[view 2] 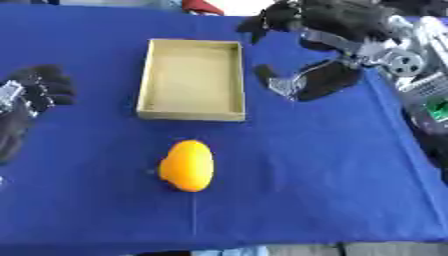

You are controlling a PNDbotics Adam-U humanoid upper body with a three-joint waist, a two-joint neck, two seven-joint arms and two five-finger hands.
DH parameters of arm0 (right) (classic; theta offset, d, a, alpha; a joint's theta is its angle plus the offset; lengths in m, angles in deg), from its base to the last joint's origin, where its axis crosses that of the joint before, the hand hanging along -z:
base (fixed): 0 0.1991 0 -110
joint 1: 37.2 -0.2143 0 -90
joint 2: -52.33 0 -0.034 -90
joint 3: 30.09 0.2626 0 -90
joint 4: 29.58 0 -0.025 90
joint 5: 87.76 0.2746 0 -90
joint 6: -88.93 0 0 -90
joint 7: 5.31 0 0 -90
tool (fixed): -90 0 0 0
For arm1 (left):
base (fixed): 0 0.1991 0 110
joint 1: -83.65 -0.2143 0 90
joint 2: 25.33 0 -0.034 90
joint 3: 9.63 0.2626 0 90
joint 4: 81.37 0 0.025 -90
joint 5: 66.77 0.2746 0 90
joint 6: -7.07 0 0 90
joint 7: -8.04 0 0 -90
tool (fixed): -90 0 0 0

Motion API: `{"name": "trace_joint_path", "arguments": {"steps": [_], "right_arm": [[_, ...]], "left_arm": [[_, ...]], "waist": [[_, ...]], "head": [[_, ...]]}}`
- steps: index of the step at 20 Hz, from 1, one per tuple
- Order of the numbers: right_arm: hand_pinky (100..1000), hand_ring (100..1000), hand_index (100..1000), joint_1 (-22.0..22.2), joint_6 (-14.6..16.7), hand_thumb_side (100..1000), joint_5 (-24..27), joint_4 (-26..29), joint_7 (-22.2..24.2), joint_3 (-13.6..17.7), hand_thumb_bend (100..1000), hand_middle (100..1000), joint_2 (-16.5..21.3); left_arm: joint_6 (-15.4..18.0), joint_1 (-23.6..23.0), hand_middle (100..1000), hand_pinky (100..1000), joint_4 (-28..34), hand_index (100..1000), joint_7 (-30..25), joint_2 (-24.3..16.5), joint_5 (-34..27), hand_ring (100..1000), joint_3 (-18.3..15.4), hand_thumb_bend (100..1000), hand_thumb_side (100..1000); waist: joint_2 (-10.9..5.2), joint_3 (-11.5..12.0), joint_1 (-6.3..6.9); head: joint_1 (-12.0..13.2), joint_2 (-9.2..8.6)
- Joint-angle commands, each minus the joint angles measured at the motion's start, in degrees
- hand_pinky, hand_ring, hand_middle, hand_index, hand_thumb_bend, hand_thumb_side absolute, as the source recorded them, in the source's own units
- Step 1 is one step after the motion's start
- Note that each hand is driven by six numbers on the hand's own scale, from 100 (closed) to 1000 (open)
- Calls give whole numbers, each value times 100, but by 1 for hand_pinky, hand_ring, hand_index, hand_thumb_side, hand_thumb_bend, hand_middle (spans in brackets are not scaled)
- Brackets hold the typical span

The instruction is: Pick up objects on the table and place them in the box.

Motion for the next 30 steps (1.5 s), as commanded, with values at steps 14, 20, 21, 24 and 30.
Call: {"name": "trace_joint_path", "arguments": {"steps": [14, 20, 21, 24, 30], "right_arm": [[772, 769, 972, -847, 625, 1000, -185, 155, 881, -913, 127, 762, -75], [764, 762, 962, -881, 768, 1000, -249, -33, 1013, -1092, 100, 753, -362], [762, 761, 961, -869, 786, 1000, -246, -69, 1022, -1119, 100, 751, -399], [756, 756, 955, -834, 824, 1000, -220, -155, 1037, -1177, 100, 744, -493], [744, 746, 947, -726, 874, 1000, -228, -353, 1067, -1256, 100, 731, -703]], "left_arm": [[17, 30, 691, 732, 51, 840, -102, -110, 26, 740, 49, 100, 853], [13, 42, 692, 731, 40, 840, -117, -106, 30, 741, 56, 100, 856], [12, 42, 692, 731, 37, 840, -119, -105, 32, 741, 55, 100, 856], [9, 42, 692, 731, 31, 840, -121, -100, 35, 742, 54, 100, 858], [-2, 48, 692, 732, 20, 841, -131, -84, 47, 744, 57, 100, 861]], "waist": [[-167, 48, -25], [-158, 65, -31], [-157, 68, -33], [-156, 74, -42], [-141, 77, -54]], "head": [[-86, -34], [-84, -52], [-84, -50], [-88, -48], [-86, -50]]}}
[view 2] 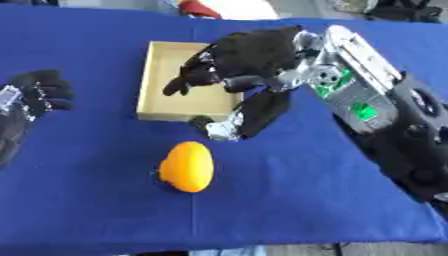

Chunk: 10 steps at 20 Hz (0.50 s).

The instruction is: Pick up objects on the table and place them in the box.

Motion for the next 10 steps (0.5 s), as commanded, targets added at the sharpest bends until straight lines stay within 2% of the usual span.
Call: {"name": "trace_joint_path", "arguments": {"steps": [1, 10], "right_arm": [[743, 745, 946, -25, 152, 1000, -23, -84, 100, 11, 100, 730, -30], [723, 730, 935, 143, 218, 1000, 20, -334, 52, -73, 100, 706, -207]], "left_arm": [[1, 60, 692, 732, 54, 841, -24, -77, 37, 744, 16, 100, 862], [-5, 69, 693, 732, 48, 841, -38, -60, 63, 746, 21, 100, 866]], "waist": [[-73, 1, 15], [-31, -1, 15]], "head": [[-10, -47], [-17, -37]]}}
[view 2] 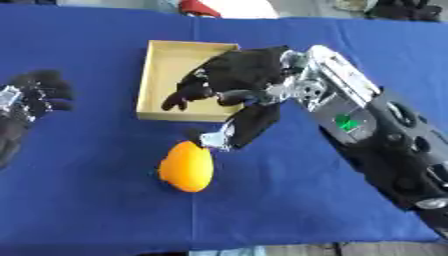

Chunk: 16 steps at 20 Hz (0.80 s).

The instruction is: Pick up objects on the table and place them in the box.

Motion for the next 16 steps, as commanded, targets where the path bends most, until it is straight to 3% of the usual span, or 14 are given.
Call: {"name": "trace_joint_path", "arguments": {"steps": [1, 16], "right_arm": [[721, 727, 934, -28, 150, 1000, 51, -69, 118, 16, 100, 703, 2], [695, 706, 905, 129, 167, 1000, 419, -366, 276, -119, 100, 671, -230]], "left_arm": [[9, 68, 693, 732, 51, 841, -26, -58, 26, 746, 17, 100, 867], [30, 92, 694, 733, 57, 841, -57, -47, 91, 748, 35, 100, 874]], "waist": [[-62, 9, 25], [56, 41, 62]], "head": [[-20, -37], [-40, 6]]}}
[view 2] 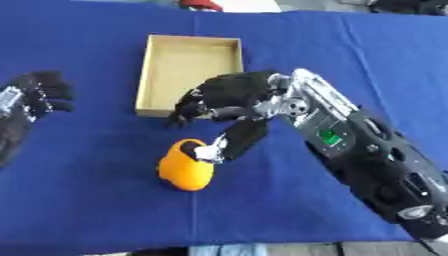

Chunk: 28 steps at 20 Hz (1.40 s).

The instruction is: Pick up objects on the table and place them in the box.

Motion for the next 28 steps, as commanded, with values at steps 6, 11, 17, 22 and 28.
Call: {"name": "trace_joint_path", "arguments": {"steps": [6, 11, 17, 22, 28], "right_arm": [[699, 717, 894, -53, 83, 1000, 220, -211, 553, -18, 100, 689, -53], [702, 731, 893, -59, -61, 1000, 365, -468, 960, -46, 100, 705, -132], [698, 736, 879, -32, -186, 1000, 543, -838, 1253, -82, 100, 708, -211], [698, 739, 827, -13, -170, 1000, 566, -1093, 1261, -117, 100, 709, -256], [687, 724, 730, 4, -80, 1000, 704, -1082, 1262, -20, 100, 685, -239]], "left_arm": [[23, 90, 695, 733, 62, 842, -35, -44, 54, 749, 16, 100, 876], [30, 107, 695, 734, 68, 842, -51, -40, 60, 751, 27, 100, 877], [40, 134, 696, 735, 82, 842, -64, -41, 63, 752, 34, 100, 877], [45, 156, 697, 735, 91, 842, -73, -43, 69, 753, 42, 100, 877], [45, 163, 697, 735, 94, 843, -74, -45, 71, 754, 44, 100, 878]], "waist": [[-36, -3, 50], [-4, 7, 65], [39, 31, 81], [69, 37, 82], [80, 24, 83]], "head": [[-22, 11], [-47, 4], [-75, -10], [-89, -16], [-89, -15]]}}
